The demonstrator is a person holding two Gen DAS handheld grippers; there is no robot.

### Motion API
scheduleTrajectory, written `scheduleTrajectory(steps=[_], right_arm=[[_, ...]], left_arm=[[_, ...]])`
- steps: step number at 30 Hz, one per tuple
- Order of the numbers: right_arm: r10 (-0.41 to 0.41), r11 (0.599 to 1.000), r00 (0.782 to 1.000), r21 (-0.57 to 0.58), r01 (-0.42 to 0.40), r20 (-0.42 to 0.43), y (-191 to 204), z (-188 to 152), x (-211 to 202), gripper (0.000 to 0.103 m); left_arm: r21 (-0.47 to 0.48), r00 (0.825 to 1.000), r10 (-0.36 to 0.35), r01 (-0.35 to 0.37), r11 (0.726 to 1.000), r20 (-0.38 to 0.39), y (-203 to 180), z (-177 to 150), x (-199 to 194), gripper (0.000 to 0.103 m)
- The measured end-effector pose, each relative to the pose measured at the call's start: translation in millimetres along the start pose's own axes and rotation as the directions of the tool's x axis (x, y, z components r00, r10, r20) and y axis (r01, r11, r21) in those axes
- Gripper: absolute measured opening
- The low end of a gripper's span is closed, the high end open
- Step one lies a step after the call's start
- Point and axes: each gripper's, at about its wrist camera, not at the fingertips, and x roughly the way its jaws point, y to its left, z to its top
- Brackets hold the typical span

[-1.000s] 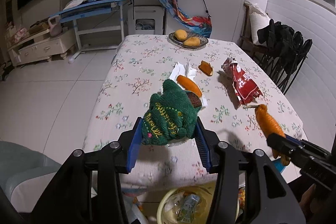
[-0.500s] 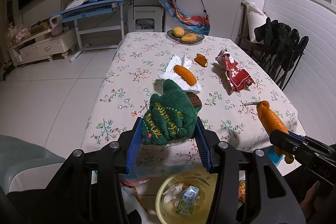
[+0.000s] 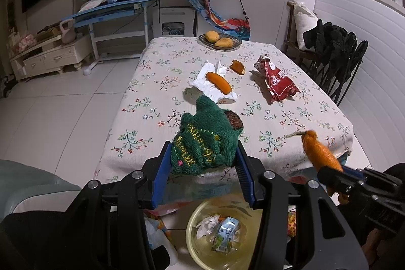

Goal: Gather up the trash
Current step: 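Carry the green plush and orange peel over the yellow basin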

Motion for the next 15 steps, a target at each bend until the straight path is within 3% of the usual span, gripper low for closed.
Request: scheduleTrajectory(steps=[15], right_arm=[[-0.031, 0.999, 0.988, 0.013, 0.033, -0.149, -2.5, -26.8, 21.4, 0.023]], left_arm=[[0.020, 1.000, -0.013, 0.013, 1.000, -0.006, -10.6, -15.5, -15.6, 0.047]])
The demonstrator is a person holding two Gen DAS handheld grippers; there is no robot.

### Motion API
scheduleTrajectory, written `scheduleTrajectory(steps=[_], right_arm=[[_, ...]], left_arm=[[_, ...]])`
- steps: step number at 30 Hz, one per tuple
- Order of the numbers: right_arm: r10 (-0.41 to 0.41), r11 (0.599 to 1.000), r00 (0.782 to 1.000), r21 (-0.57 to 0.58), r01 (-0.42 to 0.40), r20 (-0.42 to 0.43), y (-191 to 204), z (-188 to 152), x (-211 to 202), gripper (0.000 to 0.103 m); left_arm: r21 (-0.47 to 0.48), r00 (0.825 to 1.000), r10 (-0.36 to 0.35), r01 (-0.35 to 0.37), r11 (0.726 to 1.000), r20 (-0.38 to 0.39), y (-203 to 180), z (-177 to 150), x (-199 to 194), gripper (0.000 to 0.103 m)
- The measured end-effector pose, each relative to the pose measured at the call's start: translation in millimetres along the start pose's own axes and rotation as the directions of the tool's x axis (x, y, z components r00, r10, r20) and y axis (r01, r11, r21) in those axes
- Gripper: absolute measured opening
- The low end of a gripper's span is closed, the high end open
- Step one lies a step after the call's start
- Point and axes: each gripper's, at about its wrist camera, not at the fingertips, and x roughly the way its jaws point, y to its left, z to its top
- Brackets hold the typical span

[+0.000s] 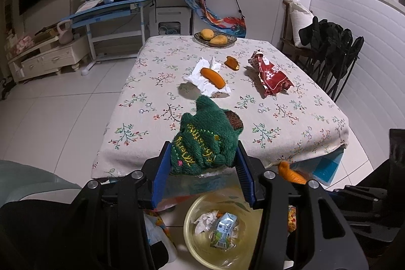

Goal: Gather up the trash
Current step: 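Carry the green plush and orange peel over the yellow basin, then open both grippers to drop the plush and peel into the basin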

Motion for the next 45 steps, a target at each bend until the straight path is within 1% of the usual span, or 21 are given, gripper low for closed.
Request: scheduleTrajectory(steps=[4, 8, 10, 14, 18, 21, 23, 27, 30, 32, 34, 36, 38, 45], right_arm=[[-0.015, 1.000, 0.999, 0.001, 0.015, -0.037, -1.3, -4.2, 6.2, 0.023], [-0.024, 1.000, 0.998, 0.002, 0.025, -0.050, -1.0, -6.2, 8.5, 0.025], [-0.023, 1.000, 0.998, 0.010, 0.024, -0.051, -2.6, -6.7, 8.3, 0.026], [-0.023, 1.000, 0.999, 0.018, 0.024, -0.047, -3.8, -6.7, 6.9, 0.030], [-0.023, 1.000, 0.999, 0.018, 0.023, -0.041, -3.7, -6.1, 5.4, 0.030], [-0.029, 0.999, 0.999, 0.023, 0.029, -0.028, -4.6, -5.1, 3.2, 0.034], [-0.038, 0.999, 0.999, 0.031, 0.038, -0.007, -6.1, -3.7, 0.0, 0.042], [-0.061, 0.997, 0.997, 0.059, 0.059, 0.041, -12.5, -1.0, -9.0, 0.050], [-0.084, 0.994, 0.994, 0.081, 0.077, 0.077, -16.6, 0.6, -16.1, 0.057], [-0.102, 0.991, 0.990, 0.095, 0.093, 0.099, -19.3, 1.3, -20.6, 0.061], [-0.115, 0.989, 0.987, 0.110, 0.102, 0.117, -22.3, 2.7, -23.9, 0.063], [-0.126, 0.986, 0.984, 0.125, 0.110, 0.129, -25.5, 2.8, -27.1, 0.066], [-0.130, 0.984, 0.983, 0.135, 0.112, 0.129, -28.0, 3.5, -27.0, 0.068], [-0.135, 0.983, 0.982, 0.145, 0.115, 0.136, -30.1, 4.2, -27.9, 0.070]], left_arm=[[0.006, 1.000, -0.003, 0.003, 1.000, -0.005, 0.6, 2.7, 2.1, 0.047], [0.008, 1.000, -0.004, 0.004, 1.000, -0.007, 1.2, 5.7, 4.1, 0.047], [0.009, 1.000, -0.004, 0.004, 1.000, -0.006, 1.1, 5.5, 4.1, 0.047], [0.013, 1.000, -0.006, 0.006, 1.000, -0.008, -0.5, 4.5, 4.8, 0.047], [0.018, 1.000, -0.009, 0.009, 1.000, -0.010, -2.8, 2.9, 5.6, 0.047], [0.026, 1.000, -0.014, 0.014, 1.000, -0.016, -4.6, 1.0, 5.6, 0.047], [0.032, 0.999, -0.025, 0.025, 0.999, -0.030, -7.2, -1.3, 6.9, 0.047], [0.051, 0.994, -0.057, 0.062, 0.997, -0.095, -14.7, -11.5, 12.7, 0.047], [0.072, 0.984, -0.069, 0.082, 0.994, -0.164, -24.3, -23.9, 21.2, 0.049], [0.093, 0.971, -0.076, 0.099, 0.991, -0.227, -30.3, -32.2, 29.0, 0.051], [0.112, 0.964, -0.066, 0.098, 0.989, -0.256, -34.5, -39.3, 32.8, 0.052], [0.127, 0.961, -0.062, 0.100, 0.987, -0.270, -37.9, -43.6, 34.0, 0.055], [0.136, 0.961, -0.054, 0.093, 0.986, -0.271, -40.0, -45.1, 34.2, 0.056], [0.124, 0.962, -0.056, 0.092, 0.988, -0.265, -36.3, -42.4, 32.7, 0.057]])
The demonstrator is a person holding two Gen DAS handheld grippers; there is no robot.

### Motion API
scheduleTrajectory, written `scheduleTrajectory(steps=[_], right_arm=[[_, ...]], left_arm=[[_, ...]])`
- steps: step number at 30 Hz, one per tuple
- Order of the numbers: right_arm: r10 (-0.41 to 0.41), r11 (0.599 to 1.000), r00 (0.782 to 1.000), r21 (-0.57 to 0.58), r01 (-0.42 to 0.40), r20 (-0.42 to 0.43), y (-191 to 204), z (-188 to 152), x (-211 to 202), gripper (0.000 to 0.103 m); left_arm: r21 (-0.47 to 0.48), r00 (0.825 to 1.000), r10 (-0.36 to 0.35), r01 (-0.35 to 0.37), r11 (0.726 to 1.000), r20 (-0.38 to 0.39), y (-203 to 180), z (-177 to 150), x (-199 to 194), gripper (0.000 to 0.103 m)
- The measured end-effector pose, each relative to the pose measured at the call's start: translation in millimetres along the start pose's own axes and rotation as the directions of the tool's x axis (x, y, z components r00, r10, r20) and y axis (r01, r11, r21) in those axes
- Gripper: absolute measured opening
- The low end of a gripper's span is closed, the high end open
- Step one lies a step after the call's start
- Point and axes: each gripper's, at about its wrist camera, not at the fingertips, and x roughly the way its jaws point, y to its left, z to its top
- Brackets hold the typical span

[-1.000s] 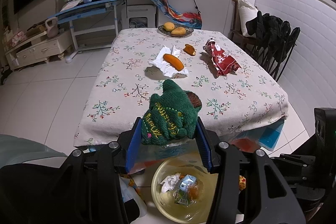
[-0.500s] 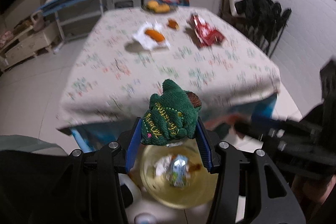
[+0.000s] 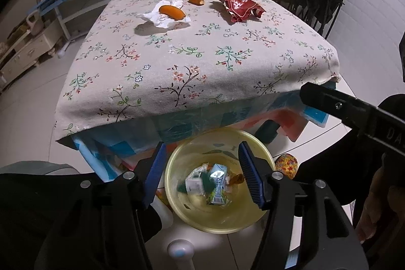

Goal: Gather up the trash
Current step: 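Open both grippers to drop the plush and peel into the basin, then move both tools back over the table toward the remaining trash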

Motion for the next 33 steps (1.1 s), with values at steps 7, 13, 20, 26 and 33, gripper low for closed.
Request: scheduleTrajectory(steps=[7, 13, 20, 26, 33], right_arm=[[-0.004, 1.000, 1.000, -0.002, 0.004, 0.006, 0.0, -0.4, -0.2, 0.072], [-0.014, 1.000, 1.000, -0.018, 0.015, 0.018, 2.0, -0.1, -1.5, 0.073], [-0.019, 0.999, 1.000, -0.029, 0.019, 0.017, 3.7, -0.3, -1.1, 0.075], [-0.018, 0.999, 1.000, -0.032, 0.019, 0.015, 4.7, -1.1, -0.1, 0.076], [-0.015, 0.999, 1.000, -0.048, 0.015, 0.010, 8.5, -1.7, 1.0, 0.076]], left_arm=[[0.003, 1.000, 0.013, -0.013, 1.000, 0.026, -0.5, 2.1, -4.4, 0.059], [-0.057, 0.996, 0.050, -0.046, 0.997, 0.077, 10.8, 7.2, -12.6, 0.069], [-0.084, 0.994, 0.067, -0.060, 0.995, 0.087, 17.0, 8.3, -14.0, 0.071], [-0.084, 0.993, 0.075, -0.067, 0.994, 0.093, 16.6, 8.0, -14.7, 0.072], [-0.102, 0.990, 0.088, -0.077, 0.992, 0.106, 19.9, 9.4, -17.0, 0.073]])
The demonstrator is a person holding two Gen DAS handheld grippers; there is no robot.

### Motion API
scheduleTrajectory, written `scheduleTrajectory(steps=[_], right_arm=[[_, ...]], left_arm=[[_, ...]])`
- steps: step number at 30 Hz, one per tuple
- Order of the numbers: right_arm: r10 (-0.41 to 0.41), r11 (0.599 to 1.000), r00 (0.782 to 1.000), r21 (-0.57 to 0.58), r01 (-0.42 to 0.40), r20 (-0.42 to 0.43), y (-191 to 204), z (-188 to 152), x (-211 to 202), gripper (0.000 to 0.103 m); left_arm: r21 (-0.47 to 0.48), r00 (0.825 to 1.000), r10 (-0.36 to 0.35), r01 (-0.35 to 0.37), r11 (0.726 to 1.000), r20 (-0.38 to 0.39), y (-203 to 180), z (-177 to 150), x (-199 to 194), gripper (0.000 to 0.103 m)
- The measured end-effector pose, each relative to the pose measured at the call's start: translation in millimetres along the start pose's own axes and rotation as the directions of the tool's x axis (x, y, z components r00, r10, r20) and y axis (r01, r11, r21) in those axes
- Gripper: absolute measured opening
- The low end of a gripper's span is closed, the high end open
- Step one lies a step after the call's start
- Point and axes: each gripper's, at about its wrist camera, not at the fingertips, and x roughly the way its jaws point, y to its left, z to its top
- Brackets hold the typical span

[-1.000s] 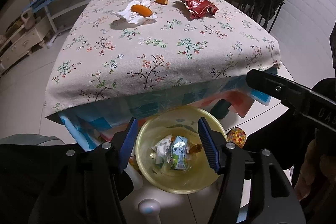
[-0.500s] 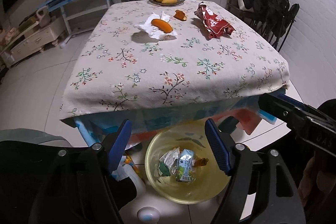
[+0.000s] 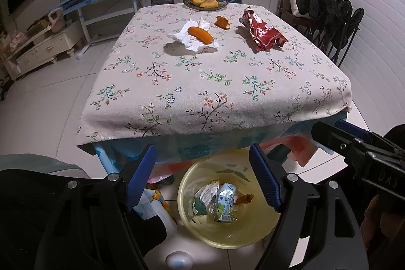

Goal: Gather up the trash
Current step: 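Move both tools back over the table toward the remaining trash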

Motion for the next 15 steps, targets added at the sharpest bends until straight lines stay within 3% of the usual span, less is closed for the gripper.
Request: scheduleTrajectory(steps=[9, 15], right_arm=[[0.051, 0.998, 0.999, -0.048, -0.051, 0.006, 16.2, 22.3, 12.9, 0.076], [0.093, 0.987, 0.996, -0.131, -0.091, 0.009, 38.8, 58.9, 35.6, 0.076]], left_arm=[[-0.109, 0.998, 0.025, -0.019, 0.994, 0.053, 35.4, 37.9, -4.7, 0.077], [-0.172, 0.996, 0.069, -0.057, 0.983, 0.062, 67.5, 68.0, 0.9, 0.078]])
